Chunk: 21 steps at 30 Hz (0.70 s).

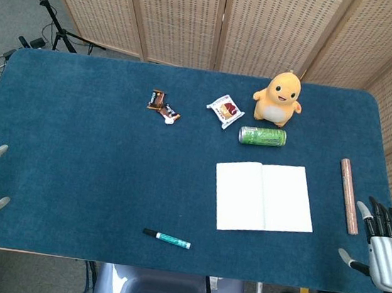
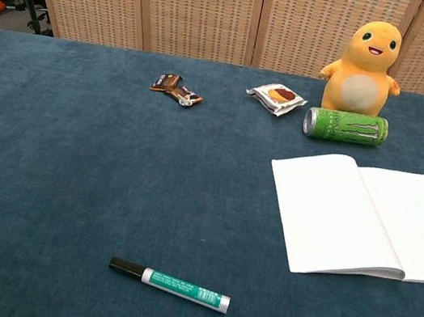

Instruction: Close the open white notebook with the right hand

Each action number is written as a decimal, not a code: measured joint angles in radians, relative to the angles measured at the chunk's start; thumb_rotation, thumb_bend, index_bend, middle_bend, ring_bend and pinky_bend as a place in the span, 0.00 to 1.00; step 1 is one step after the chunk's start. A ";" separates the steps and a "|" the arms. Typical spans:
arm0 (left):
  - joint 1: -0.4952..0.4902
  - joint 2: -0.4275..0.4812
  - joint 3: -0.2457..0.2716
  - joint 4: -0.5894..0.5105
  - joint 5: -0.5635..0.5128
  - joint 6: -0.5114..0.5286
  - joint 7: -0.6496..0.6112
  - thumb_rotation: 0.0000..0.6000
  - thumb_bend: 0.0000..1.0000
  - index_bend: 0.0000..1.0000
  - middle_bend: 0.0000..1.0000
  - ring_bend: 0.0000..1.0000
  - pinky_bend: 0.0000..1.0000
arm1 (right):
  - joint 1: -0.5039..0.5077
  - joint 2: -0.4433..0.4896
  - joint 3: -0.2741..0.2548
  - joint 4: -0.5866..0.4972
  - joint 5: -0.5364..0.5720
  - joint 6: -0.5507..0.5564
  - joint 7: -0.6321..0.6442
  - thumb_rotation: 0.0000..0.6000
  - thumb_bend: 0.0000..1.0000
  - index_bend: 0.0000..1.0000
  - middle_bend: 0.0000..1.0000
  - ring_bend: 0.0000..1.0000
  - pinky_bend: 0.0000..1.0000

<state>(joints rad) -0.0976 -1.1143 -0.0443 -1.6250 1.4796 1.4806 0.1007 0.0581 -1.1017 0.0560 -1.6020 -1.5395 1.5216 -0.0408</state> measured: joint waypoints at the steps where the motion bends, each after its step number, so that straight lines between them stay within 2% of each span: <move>1: 0.001 0.001 0.000 0.000 0.000 0.001 -0.002 1.00 0.00 0.00 0.00 0.00 0.00 | 0.000 0.000 0.000 0.000 0.000 0.000 -0.001 1.00 0.00 0.00 0.00 0.00 0.00; 13: 0.002 0.006 0.001 -0.006 -0.001 -0.002 -0.011 1.00 0.00 0.00 0.00 0.00 0.00 | 0.010 0.001 -0.014 0.007 -0.028 -0.018 0.007 1.00 0.00 0.00 0.00 0.00 0.00; 17: 0.004 0.017 0.001 -0.014 0.007 0.005 -0.035 1.00 0.00 0.00 0.00 0.00 0.00 | 0.044 0.004 -0.043 0.042 -0.111 -0.058 0.067 1.00 0.00 0.00 0.00 0.00 0.00; 21: 0.005 0.027 0.000 -0.015 0.008 0.006 -0.056 1.00 0.00 0.00 0.00 0.00 0.00 | 0.103 -0.038 -0.078 0.123 -0.222 -0.109 0.090 1.00 0.00 0.00 0.00 0.00 0.00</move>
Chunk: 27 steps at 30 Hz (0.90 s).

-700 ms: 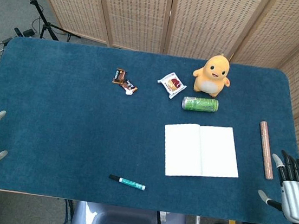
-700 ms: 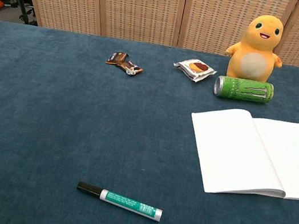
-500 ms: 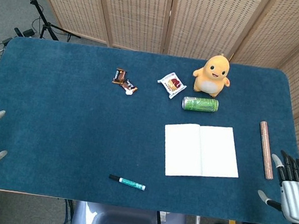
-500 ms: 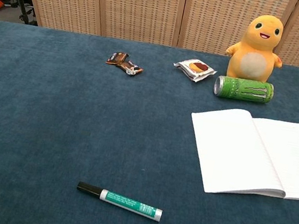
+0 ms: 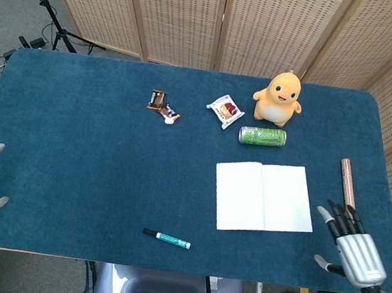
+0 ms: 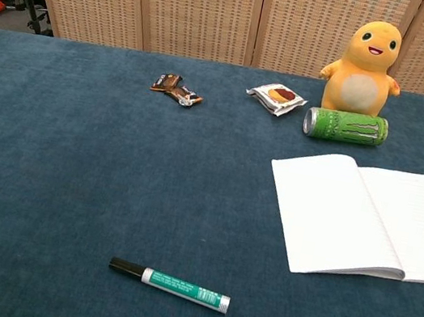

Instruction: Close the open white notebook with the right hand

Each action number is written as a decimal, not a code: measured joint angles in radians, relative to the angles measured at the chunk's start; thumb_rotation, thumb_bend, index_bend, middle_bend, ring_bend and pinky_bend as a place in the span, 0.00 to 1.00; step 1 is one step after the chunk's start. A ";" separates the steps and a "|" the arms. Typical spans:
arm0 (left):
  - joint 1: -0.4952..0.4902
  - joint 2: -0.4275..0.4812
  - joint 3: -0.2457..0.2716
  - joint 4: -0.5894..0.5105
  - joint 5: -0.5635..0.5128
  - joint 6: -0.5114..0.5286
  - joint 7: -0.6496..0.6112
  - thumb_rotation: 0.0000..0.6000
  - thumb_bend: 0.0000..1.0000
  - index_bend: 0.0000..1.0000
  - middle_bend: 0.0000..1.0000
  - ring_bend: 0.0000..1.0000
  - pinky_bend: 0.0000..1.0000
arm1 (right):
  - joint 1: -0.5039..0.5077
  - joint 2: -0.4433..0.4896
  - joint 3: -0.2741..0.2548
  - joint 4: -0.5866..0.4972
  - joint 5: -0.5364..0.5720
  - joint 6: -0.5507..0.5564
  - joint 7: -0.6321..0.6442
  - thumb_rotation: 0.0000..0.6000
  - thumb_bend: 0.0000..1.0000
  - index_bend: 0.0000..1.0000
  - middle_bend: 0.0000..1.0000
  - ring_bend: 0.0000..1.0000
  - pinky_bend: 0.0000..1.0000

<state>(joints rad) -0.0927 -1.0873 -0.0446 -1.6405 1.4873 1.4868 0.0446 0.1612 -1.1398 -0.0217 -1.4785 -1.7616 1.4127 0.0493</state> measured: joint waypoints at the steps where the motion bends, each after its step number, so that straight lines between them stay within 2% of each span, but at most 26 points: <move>1: -0.001 0.001 0.000 -0.001 0.000 -0.003 -0.002 1.00 0.00 0.00 0.00 0.00 0.00 | 0.014 -0.015 -0.006 0.017 -0.021 -0.010 0.001 1.00 0.00 0.00 0.00 0.00 0.00; 5: 0.003 0.003 0.002 -0.001 0.006 0.005 -0.009 1.00 0.00 0.00 0.00 0.00 0.00 | 0.081 -0.085 -0.013 0.050 -0.084 -0.059 -0.045 1.00 0.00 0.00 0.00 0.00 0.00; 11: 0.001 0.005 -0.002 0.000 -0.005 -0.004 -0.013 1.00 0.00 0.00 0.00 0.00 0.00 | 0.156 -0.142 -0.004 0.035 -0.108 -0.133 -0.146 1.00 0.00 0.00 0.00 0.00 0.00; 18: -0.003 0.006 -0.007 -0.001 -0.017 -0.013 -0.012 1.00 0.00 0.00 0.00 0.00 0.00 | 0.212 -0.196 0.021 -0.004 -0.079 -0.220 -0.240 1.00 0.00 0.00 0.00 0.00 0.00; 27: -0.003 0.011 -0.009 -0.001 -0.023 -0.016 -0.024 1.00 0.00 0.00 0.00 0.00 0.00 | 0.258 -0.287 0.050 0.019 -0.018 -0.297 -0.394 1.00 0.00 0.00 0.00 0.00 0.00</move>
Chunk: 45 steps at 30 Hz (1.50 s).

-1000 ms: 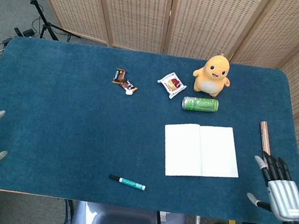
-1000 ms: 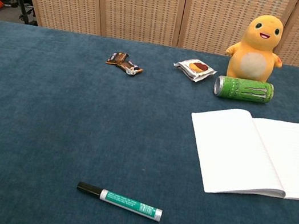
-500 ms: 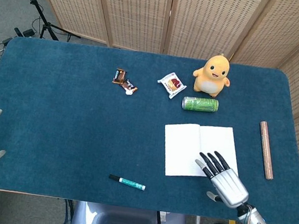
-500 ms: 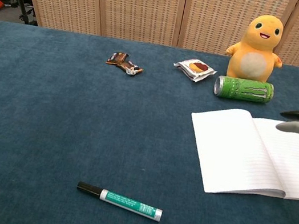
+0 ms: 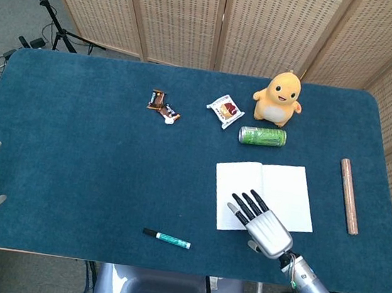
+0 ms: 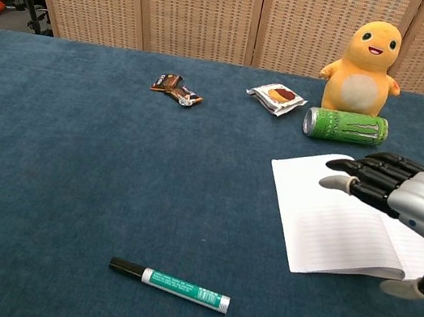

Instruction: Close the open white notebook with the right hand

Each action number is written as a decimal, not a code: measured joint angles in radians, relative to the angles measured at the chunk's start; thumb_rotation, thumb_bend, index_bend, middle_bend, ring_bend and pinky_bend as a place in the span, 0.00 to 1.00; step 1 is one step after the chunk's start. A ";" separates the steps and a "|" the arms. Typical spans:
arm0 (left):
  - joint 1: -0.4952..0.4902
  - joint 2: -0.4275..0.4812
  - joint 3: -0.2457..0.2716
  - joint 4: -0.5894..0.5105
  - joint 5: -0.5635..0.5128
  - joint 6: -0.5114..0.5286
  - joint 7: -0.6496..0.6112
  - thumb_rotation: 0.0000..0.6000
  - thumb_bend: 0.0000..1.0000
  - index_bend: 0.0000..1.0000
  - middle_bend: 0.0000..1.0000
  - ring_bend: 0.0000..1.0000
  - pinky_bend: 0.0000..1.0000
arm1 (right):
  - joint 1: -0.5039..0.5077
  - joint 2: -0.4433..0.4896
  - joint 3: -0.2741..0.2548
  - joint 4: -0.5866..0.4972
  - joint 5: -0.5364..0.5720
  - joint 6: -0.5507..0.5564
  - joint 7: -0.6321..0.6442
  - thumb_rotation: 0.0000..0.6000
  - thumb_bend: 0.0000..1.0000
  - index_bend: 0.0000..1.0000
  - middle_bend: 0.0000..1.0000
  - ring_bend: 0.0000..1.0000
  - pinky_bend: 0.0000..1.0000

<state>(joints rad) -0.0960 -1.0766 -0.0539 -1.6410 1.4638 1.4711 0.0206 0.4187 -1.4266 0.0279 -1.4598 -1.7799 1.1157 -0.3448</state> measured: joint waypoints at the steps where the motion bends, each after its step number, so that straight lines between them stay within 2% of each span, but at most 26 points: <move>1: 0.000 0.001 0.000 0.001 -0.001 0.000 -0.003 1.00 0.00 0.00 0.00 0.00 0.00 | 0.003 -0.007 0.003 0.003 0.011 -0.007 -0.012 1.00 0.00 0.00 0.00 0.00 0.00; 8: -0.001 0.006 -0.001 0.001 -0.002 -0.004 -0.013 1.00 0.00 0.00 0.00 0.00 0.00 | 0.018 -0.050 0.015 0.035 0.076 -0.042 -0.087 1.00 0.00 0.00 0.00 0.00 0.00; 34: 0.011 0.024 0.000 0.002 0.011 0.016 -0.065 1.00 0.00 0.00 0.00 0.00 0.00 | 0.051 -0.158 0.016 0.112 0.175 -0.057 -0.231 1.00 0.00 0.00 0.00 0.00 0.00; 37: 0.011 0.023 0.001 0.002 0.011 0.015 -0.065 1.00 0.00 0.00 0.00 0.00 0.00 | 0.054 -0.160 0.016 0.116 0.179 -0.052 -0.234 1.00 0.00 0.03 0.00 0.00 0.00; 41: 0.011 0.023 0.000 0.000 0.012 0.015 -0.064 1.00 0.00 0.00 0.00 0.00 0.00 | 0.058 -0.169 0.013 0.131 0.175 -0.039 -0.220 1.00 0.09 0.10 0.01 0.00 0.01; 45: 0.011 0.024 0.000 0.000 0.011 0.015 -0.067 1.00 0.00 0.00 0.00 0.00 0.00 | 0.062 -0.188 0.008 0.161 0.162 -0.017 -0.190 1.00 0.24 0.16 0.07 0.00 0.09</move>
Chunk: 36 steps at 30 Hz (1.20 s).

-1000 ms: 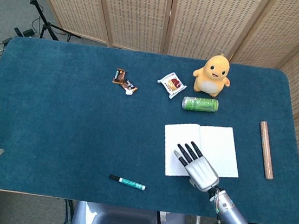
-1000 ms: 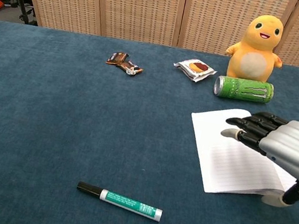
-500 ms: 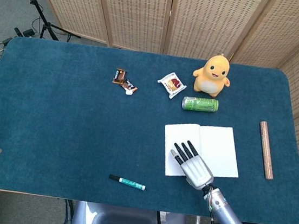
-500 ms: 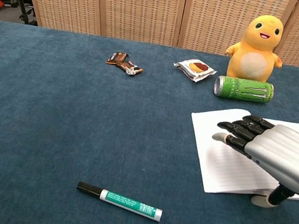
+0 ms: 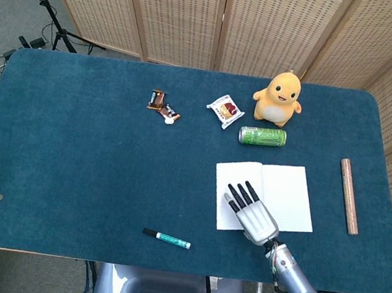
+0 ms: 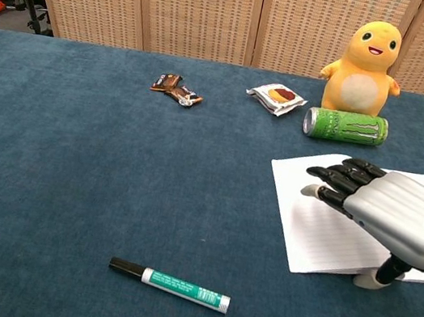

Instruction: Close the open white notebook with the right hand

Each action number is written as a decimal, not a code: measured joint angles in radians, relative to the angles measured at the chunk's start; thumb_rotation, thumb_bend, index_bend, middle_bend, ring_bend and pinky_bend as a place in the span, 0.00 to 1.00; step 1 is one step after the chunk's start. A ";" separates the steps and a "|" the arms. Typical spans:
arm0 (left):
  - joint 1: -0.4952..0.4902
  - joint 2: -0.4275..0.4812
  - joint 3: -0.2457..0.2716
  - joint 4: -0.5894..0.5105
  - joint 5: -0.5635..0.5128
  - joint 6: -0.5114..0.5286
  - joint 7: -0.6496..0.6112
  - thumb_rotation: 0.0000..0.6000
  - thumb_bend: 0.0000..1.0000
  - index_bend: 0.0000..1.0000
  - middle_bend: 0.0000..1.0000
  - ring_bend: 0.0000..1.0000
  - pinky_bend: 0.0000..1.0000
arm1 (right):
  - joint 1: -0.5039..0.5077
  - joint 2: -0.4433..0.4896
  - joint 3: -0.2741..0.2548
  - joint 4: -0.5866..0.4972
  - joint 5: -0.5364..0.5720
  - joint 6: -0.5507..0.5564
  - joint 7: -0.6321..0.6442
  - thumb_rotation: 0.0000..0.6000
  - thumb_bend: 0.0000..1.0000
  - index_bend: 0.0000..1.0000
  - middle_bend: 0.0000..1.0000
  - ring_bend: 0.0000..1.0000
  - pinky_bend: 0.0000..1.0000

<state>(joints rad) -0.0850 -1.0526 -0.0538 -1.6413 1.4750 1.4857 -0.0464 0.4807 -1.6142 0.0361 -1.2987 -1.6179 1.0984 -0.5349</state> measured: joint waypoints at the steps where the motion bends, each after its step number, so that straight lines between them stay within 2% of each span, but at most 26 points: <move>1: 0.000 0.000 0.000 0.000 -0.001 0.000 -0.002 1.00 0.00 0.00 0.00 0.00 0.00 | 0.001 -0.005 -0.001 0.007 -0.004 0.006 0.009 1.00 0.26 0.17 0.08 0.00 0.10; 5: 0.000 0.002 -0.001 -0.001 -0.001 0.000 -0.006 1.00 0.00 0.00 0.00 0.00 0.00 | 0.003 -0.029 -0.006 0.044 -0.017 0.032 0.052 1.00 0.36 0.19 0.10 0.03 0.13; 20: 0.001 0.005 0.000 -0.003 0.002 0.000 -0.014 1.00 0.00 0.00 0.00 0.00 0.00 | -0.028 -0.069 0.007 0.080 0.029 0.106 0.235 1.00 0.47 0.20 0.11 0.04 0.13; 25: 0.003 0.006 0.002 -0.004 0.007 0.004 -0.017 1.00 0.00 0.00 0.00 0.00 0.00 | -0.056 -0.073 0.016 0.068 0.065 0.132 0.345 1.00 0.52 0.20 0.11 0.04 0.13; 36: 0.003 0.004 0.006 -0.005 0.011 0.000 -0.012 1.00 0.00 0.00 0.00 0.00 0.00 | -0.124 -0.064 0.039 0.027 0.178 0.136 0.647 1.00 0.54 0.20 0.11 0.04 0.13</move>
<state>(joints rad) -0.0825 -1.0486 -0.0482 -1.6463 1.4862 1.4862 -0.0587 0.3568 -1.6777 0.0747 -1.2716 -1.4402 1.2345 0.1120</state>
